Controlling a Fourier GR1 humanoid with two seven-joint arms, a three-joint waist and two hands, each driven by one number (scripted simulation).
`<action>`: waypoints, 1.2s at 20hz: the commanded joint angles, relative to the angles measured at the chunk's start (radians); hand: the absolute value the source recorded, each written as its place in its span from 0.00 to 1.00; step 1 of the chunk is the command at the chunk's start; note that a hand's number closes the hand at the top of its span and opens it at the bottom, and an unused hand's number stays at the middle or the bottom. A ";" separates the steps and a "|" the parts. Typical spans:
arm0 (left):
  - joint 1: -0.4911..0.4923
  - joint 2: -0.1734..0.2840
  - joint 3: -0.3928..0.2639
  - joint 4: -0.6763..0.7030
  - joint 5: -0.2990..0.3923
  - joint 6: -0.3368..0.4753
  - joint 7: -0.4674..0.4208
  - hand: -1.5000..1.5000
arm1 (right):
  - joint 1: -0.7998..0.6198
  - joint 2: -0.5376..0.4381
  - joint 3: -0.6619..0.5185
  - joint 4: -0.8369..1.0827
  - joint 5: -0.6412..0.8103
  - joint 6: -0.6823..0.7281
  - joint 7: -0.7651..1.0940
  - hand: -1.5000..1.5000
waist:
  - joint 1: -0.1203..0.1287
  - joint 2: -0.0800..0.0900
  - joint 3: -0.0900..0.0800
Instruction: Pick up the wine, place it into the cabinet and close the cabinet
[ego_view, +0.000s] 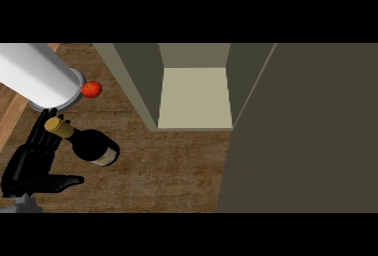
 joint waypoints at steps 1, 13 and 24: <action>-0.022 0.013 0.010 0.191 -0.045 -0.049 -0.127 0.00 | 0.059 0.032 0.052 -0.129 -0.018 -0.019 0.044 0.00 | -0.004 0.002 -0.001; -0.112 0.017 0.000 0.443 -0.105 -0.062 -0.258 0.00 | -0.014 -0.013 0.018 -0.158 -0.040 -0.047 0.155 0.00 | -0.005 -0.001 0.000; -0.282 0.096 0.041 0.819 -0.129 -0.155 -0.439 0.00 | -0.021 -0.014 -0.008 -0.120 -0.046 -0.051 0.122 0.00 | -0.010 0.002 -0.001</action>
